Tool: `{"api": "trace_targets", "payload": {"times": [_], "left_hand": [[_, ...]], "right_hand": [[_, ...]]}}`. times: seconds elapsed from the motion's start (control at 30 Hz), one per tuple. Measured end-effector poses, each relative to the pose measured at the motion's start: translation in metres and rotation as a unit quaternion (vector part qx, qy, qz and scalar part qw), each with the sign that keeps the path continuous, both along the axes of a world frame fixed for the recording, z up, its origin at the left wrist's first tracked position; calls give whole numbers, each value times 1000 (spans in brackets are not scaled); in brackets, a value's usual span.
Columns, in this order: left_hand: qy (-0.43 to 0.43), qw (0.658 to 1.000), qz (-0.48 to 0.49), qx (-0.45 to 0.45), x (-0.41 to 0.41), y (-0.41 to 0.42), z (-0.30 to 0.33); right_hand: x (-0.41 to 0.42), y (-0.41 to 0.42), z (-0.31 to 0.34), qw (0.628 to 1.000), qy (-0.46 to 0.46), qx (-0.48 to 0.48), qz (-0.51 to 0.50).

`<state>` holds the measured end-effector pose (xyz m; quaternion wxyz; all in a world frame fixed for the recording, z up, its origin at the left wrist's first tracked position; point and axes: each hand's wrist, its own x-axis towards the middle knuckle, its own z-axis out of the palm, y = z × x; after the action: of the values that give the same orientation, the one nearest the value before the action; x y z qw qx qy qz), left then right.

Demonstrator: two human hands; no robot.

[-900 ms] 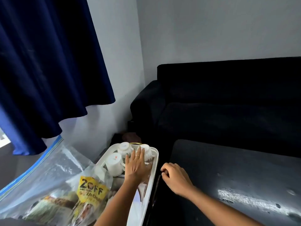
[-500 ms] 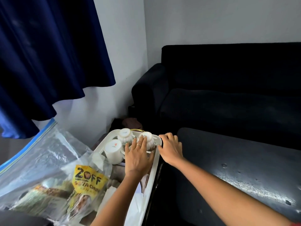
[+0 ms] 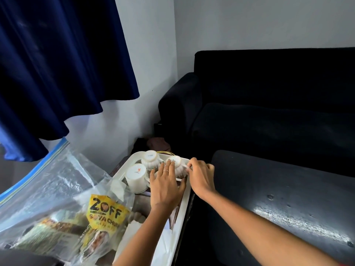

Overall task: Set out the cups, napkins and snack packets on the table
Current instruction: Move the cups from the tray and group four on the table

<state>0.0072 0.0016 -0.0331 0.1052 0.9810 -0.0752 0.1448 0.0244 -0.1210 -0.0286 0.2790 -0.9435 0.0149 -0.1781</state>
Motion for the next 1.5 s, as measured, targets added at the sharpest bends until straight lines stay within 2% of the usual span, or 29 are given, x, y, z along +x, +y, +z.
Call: {"api": "trace_targets", "payload": {"times": [0.1, 0.27, 0.43, 0.6, 0.73, 0.87, 1.0, 1.07, 1.17, 1.3, 1.37, 1.43, 1.5], "left_hand": [[-5, 1000, 3, -2, -1, -1, 2], [-16, 1000, -8, 21, -11, -3, 10], [-47, 998, -22, 24, -22, -19, 30], [-30, 998, -21, -53, -28, -45, 43], [-48, 990, -1, -135, -49, -64, 61], [-43, 984, 14, -171, -70, -81, 76], [-11, 968, 33, -247, -94, -97, 87], [32, 947, 49, -314, -103, -102, 90], [122, 891, 61, -434, -112, -108, 94], [259, 750, 3, -609, -123, -116, 98], [307, 705, 0, -639, -129, -120, 101], [339, 681, 4, -649, -131, -125, 98], [358, 674, 0, -646, -132, -132, 94]], "right_hand": [[-3, 7, 5, 999, -37, 35, -11], [-4, 0, 21, 998, -10, 68, -3], [-13, -18, 38, 996, -35, 87, -8], [-29, -37, 60, 989, -75, 127, -10], [-48, -53, 81, 988, -108, 109, 8], [-71, -68, 98, 991, -103, 84, 26], [-90, -83, 115, 993, -75, 86, 32], [-99, -92, 122, 984, -47, 159, 58], [-116, -106, 125, 962, 4, 267, 53], [-140, -123, 112, 927, 74, 364, 49], [-152, -128, 105, 912, 97, 396, 54], [-164, -130, 96, 906, 103, 408, 54], [-174, -130, 87, 902, 95, 419, 49]]}}
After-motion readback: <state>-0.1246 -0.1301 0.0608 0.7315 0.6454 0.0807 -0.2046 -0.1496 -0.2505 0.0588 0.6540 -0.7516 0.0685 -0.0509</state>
